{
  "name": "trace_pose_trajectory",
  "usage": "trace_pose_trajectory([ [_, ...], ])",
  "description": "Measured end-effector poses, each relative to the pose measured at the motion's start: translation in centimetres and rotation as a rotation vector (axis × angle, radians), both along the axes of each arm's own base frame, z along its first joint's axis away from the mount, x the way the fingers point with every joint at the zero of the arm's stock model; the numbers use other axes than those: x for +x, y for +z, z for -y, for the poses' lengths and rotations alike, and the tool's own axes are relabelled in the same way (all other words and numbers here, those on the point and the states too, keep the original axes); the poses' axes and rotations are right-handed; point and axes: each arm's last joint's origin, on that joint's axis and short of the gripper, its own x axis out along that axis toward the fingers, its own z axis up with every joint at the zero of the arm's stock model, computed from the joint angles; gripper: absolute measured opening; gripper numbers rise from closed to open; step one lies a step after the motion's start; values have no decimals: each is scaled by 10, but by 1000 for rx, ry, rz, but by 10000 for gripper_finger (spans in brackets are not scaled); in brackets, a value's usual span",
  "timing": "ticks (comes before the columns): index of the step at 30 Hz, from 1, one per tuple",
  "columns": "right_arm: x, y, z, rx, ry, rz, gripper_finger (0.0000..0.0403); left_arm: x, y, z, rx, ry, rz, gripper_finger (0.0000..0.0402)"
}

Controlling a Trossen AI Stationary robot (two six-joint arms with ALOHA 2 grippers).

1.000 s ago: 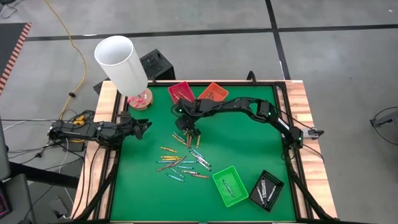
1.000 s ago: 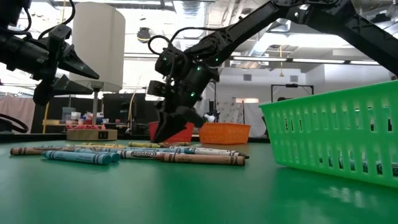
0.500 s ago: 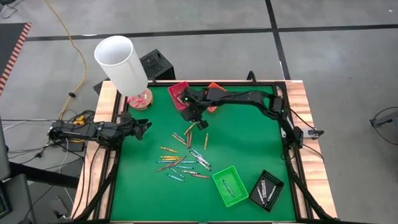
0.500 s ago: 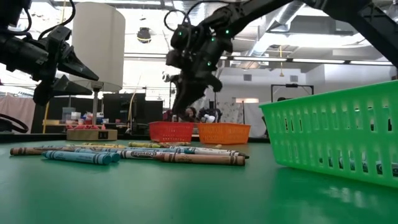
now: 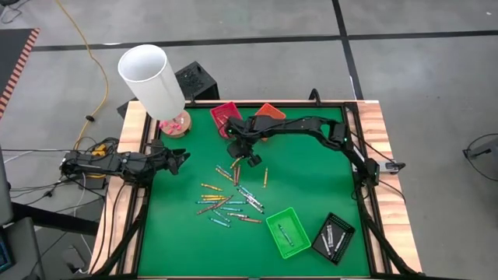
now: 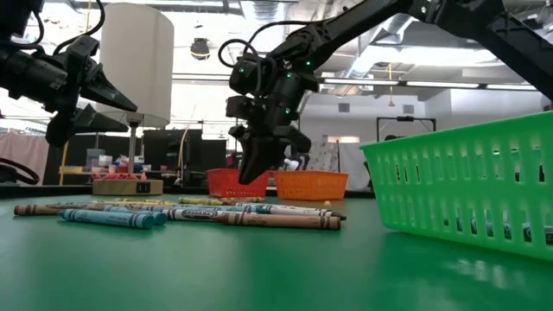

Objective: Sort crayons
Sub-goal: Put the light green crayon into the red bin

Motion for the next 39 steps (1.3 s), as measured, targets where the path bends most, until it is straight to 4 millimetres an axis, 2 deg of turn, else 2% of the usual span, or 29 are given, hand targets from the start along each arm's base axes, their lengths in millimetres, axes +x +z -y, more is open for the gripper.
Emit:
trace_pose_trajectory([
  [4,-1,-2,0,-3,13,-12,82,0,0,0,-1,0,0,215],
  [9,2,-23,-5,0,48,-73,82,0,0,0,-3,-1,2,215],
  [18,6,-35,-6,-7,55,-84,82,0,0,0,-10,2,4,215],
  [22,5,-36,-4,-39,-8,-117,70,0,0,0,-10,2,5,215],
  [29,3,-37,-3,-26,-103,-146,7,0,0,0,-10,3,6,215],
  [33,4,-36,-4,6,-173,-143,8,0,0,0,-10,3,6,215],
  [39,3,-22,-9,42,-265,-117,3,0,0,0,4,1,-2,215],
])
